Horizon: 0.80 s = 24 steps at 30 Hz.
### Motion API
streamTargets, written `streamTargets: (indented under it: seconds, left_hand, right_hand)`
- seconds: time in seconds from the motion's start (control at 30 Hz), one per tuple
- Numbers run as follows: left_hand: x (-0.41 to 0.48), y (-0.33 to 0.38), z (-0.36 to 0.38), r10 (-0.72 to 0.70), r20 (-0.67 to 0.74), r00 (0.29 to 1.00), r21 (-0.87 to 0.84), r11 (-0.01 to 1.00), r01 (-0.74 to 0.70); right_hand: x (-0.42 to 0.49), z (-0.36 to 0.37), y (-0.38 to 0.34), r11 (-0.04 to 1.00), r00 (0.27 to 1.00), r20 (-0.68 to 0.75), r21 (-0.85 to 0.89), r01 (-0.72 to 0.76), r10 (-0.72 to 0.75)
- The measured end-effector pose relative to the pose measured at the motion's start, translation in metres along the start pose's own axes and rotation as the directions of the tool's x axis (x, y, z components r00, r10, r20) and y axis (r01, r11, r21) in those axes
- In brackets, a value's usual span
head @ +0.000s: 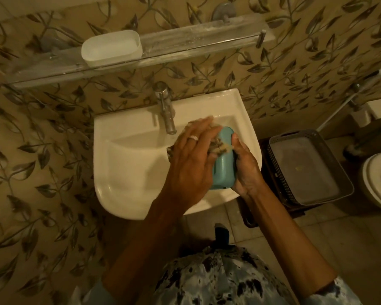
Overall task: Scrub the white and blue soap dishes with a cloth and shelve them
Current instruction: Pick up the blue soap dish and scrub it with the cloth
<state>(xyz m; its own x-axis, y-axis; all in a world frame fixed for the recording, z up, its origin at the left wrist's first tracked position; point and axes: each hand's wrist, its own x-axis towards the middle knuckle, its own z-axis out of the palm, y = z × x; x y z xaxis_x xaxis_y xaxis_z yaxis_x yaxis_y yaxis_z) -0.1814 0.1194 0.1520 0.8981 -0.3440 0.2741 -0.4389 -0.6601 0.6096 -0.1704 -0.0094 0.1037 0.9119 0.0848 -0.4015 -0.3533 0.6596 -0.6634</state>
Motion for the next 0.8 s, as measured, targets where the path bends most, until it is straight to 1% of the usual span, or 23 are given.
streamTargets:
  seconds: [0.1,0.17,0.23,0.3,0.37,0.43,0.47,0.5,0.53,0.57,0.6,0.63,0.67,0.7,0.73,0.8]
  left_hand:
    - [-0.023,0.01,0.005,0.108,0.158,0.982,0.04,0.993,-0.115]
    - [-0.035,0.01,0.007,0.154,0.196,0.968,-0.014,0.988,-0.155]
    - [-0.038,0.005,0.004,0.155,0.18,0.971,-0.118,0.984,-0.135]
    - [-0.032,-0.005,-0.001,0.195,0.14,0.971,-0.163,0.972,-0.171]
    - [-0.024,-0.016,-0.004,0.276,0.082,0.958,-0.132,0.955,-0.264]
    - [-0.013,-0.023,-0.006,0.327,0.034,0.944,-0.068,0.944,-0.324]
    - [-0.007,-0.026,-0.006,0.326,0.012,0.945,-0.029,0.945,-0.326]
    - [-0.001,-0.028,-0.006,0.297,-0.016,0.955,-0.005,0.955,-0.297]
    - [0.005,-0.029,-0.006,0.234,-0.044,0.971,-0.025,0.972,-0.235]
    - [0.01,-0.029,-0.006,0.142,-0.068,0.987,-0.103,0.984,-0.149]
    - [0.014,-0.027,-0.007,0.041,-0.088,0.995,-0.214,0.975,-0.059]
    - [0.017,-0.025,-0.007,-0.036,-0.106,0.994,-0.302,0.953,0.003]
    - [0.018,-0.022,-0.006,-0.079,-0.121,0.989,-0.334,0.942,0.035]
    - [0.016,-0.019,-0.005,-0.087,-0.13,0.988,-0.311,0.949,0.043]
    - [0.012,-0.016,-0.003,-0.064,-0.133,0.989,-0.269,0.963,0.026]
    - [0.003,-0.011,0.002,0.024,-0.115,0.993,-0.19,0.981,-0.046]
  right_hand:
    - [0.004,-0.009,-0.006,0.998,0.998,-0.051,0.066,-0.019,0.022]
    - [0.005,-0.014,-0.009,0.998,0.998,-0.06,0.058,-0.018,0.021]
    - [0.004,-0.013,-0.009,0.999,0.999,-0.045,0.036,-0.02,0.021]
    - [0.003,-0.012,-0.005,0.998,0.999,-0.005,0.041,-0.037,0.037]
    - [0.002,-0.009,-0.004,0.999,0.999,0.034,0.008,-0.036,0.035]
    - [0.0,-0.005,-0.007,0.999,0.998,0.057,-0.031,-0.037,0.038]
    - [-0.001,-0.003,-0.007,0.998,0.997,0.064,-0.038,-0.043,0.045]
    - [-0.001,-0.003,-0.006,0.998,0.997,0.066,-0.041,-0.046,0.049]
    - [-0.002,-0.003,-0.005,0.998,0.997,0.065,-0.043,-0.045,0.048]
    - [-0.003,-0.003,-0.004,0.998,0.997,0.061,-0.056,-0.038,0.042]
    - [-0.004,-0.002,-0.003,0.997,0.998,0.055,-0.076,-0.027,0.032]
    - [-0.004,-0.002,-0.003,0.995,0.998,0.052,-0.098,-0.017,0.022]
    - [-0.004,-0.001,-0.003,0.994,0.999,0.049,-0.108,-0.01,0.016]
    - [-0.004,0.0,-0.003,0.994,0.999,0.043,-0.107,-0.011,0.015]
    - [-0.005,0.002,-0.004,0.996,0.999,0.037,-0.091,-0.017,0.021]
    - [-0.005,0.005,-0.004,0.999,0.999,0.042,-0.017,-0.033,0.034]
